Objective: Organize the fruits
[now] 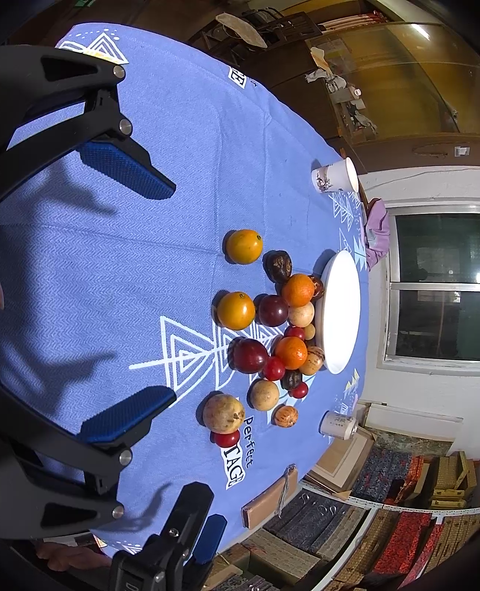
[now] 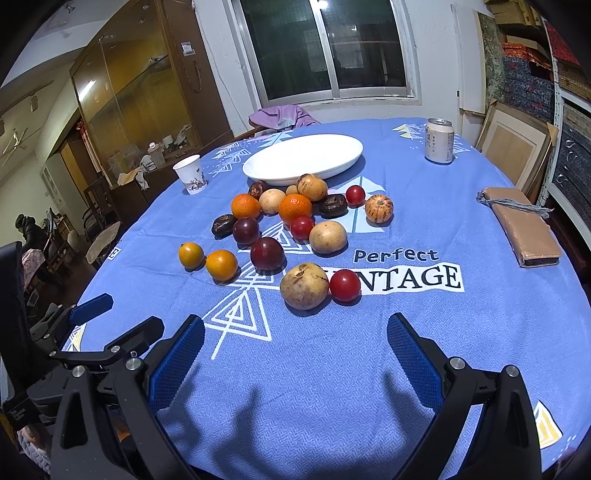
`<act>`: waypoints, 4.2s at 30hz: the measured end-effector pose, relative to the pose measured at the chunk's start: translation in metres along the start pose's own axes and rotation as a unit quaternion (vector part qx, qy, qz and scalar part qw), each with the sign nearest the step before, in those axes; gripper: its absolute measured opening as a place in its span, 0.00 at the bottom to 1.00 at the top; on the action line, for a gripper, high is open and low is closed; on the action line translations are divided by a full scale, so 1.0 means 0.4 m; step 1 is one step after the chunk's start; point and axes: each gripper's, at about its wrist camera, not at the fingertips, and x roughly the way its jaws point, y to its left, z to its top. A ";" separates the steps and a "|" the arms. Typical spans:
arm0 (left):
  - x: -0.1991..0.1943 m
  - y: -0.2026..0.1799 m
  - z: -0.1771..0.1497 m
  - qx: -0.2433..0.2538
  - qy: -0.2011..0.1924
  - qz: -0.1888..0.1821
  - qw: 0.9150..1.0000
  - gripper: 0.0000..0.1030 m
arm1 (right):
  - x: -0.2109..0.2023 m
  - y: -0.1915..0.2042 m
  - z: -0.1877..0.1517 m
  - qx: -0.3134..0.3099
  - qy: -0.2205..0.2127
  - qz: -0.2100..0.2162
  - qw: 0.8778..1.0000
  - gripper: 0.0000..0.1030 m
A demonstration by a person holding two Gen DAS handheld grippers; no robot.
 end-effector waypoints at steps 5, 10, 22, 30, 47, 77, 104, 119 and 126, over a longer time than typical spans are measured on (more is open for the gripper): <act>0.000 -0.001 0.000 -0.001 0.001 0.000 1.000 0.96 | -0.002 0.000 0.001 0.001 0.000 0.002 1.000 0.97; 0.000 0.000 0.001 0.000 0.001 0.000 1.000 0.96 | -0.003 0.001 0.001 0.000 0.000 0.002 1.000 0.97; 0.005 -0.001 -0.005 0.000 0.005 0.001 1.000 0.96 | -0.002 0.001 -0.001 0.000 0.003 0.003 1.000 0.97; 0.023 0.005 -0.005 -0.005 0.012 0.001 1.000 0.96 | -0.008 -0.012 -0.002 0.000 -0.017 0.008 1.000 0.97; 0.093 0.036 0.005 0.045 -0.001 -0.052 0.998 0.96 | 0.036 -0.071 -0.005 -0.082 -0.032 0.044 0.995 0.97; 0.354 0.174 0.179 0.018 0.063 -0.099 0.993 0.36 | 0.135 -0.047 0.058 -0.125 -0.020 0.068 0.990 0.97; 0.328 0.200 0.154 -0.007 0.061 -0.144 0.988 0.36 | 0.266 0.020 0.083 -0.223 0.070 0.031 0.972 0.46; 0.315 0.157 0.295 0.020 0.035 -0.125 0.991 0.36 | 0.200 -0.032 0.256 -0.138 0.001 0.093 0.986 0.45; 0.403 0.085 0.570 0.014 -0.014 -0.098 0.995 0.36 | 0.328 -0.048 0.506 -0.090 -0.037 0.067 0.993 0.45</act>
